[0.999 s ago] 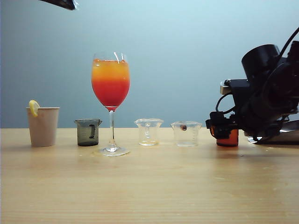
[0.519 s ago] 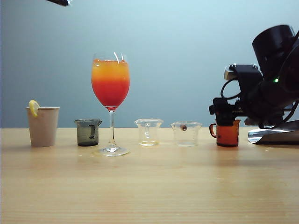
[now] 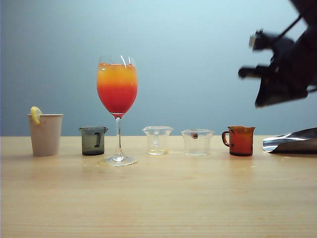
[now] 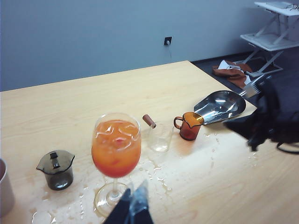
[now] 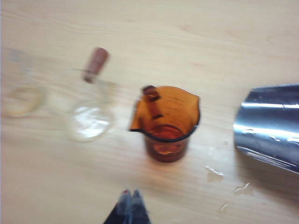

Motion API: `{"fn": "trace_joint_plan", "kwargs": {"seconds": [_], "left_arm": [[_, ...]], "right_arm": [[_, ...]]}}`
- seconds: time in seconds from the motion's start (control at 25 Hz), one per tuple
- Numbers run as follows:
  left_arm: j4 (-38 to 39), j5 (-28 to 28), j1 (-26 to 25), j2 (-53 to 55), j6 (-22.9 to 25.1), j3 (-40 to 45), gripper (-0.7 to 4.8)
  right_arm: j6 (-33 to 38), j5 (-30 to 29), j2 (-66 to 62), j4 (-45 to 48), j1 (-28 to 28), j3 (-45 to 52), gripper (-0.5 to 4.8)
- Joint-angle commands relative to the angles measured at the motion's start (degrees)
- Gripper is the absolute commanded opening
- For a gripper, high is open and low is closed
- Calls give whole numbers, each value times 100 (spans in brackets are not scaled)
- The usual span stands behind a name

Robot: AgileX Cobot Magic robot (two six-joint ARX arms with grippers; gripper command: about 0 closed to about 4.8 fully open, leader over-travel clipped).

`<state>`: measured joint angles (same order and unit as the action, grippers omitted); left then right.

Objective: Pick up the fourth measuring cup from the left, pour the grenadine inside into the goblet, and finally put the measuring cup back in its original place.

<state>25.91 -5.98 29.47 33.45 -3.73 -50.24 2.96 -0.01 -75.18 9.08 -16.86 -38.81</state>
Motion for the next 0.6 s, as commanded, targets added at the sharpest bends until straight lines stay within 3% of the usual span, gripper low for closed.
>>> {"fn": "trace_joint_plan", "kwargs": {"seconds": [0.04,0.28,0.6], "left_arm": [[13,-15,-4,-385,-17,308,-5],[-214,-55,-4,-1587,-131,1248,-6],[-925,-70,-4,-2708,-409,2420,-5]], "right_arm": [[-42,-328,577,-507,-4,11,-2],[-127,-682,2188,-1386,-4,455,-2],[136,-761,4371,-1554,-4,1486,-2]]}}
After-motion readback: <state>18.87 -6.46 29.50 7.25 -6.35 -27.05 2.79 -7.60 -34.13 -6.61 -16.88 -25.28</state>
